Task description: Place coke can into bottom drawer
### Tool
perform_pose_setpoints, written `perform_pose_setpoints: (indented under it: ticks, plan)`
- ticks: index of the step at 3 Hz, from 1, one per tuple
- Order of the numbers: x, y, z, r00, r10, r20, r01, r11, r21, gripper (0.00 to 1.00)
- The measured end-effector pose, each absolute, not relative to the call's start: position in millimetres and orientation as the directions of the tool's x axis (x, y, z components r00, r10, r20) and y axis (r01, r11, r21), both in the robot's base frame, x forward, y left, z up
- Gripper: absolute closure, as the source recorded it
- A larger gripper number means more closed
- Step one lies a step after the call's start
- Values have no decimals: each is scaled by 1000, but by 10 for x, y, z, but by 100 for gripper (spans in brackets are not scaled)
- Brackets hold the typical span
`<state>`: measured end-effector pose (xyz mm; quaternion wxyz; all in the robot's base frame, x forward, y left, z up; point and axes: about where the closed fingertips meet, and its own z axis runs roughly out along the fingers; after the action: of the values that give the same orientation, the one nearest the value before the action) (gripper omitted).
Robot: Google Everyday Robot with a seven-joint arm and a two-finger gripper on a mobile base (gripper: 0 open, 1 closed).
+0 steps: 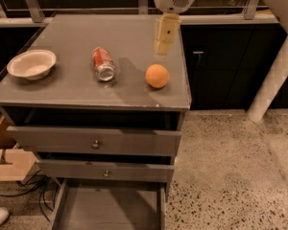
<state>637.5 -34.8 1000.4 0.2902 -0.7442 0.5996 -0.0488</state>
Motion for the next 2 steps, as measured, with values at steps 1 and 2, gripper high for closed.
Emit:
perform_pose_setpoints:
  ticks: [1,2]
  plan:
    - [6360,-243,9984,292,-938,-189,-869,-177,-462,0]
    - [6432,38,9927,338,-929,-147,-862,-243,-445,0]
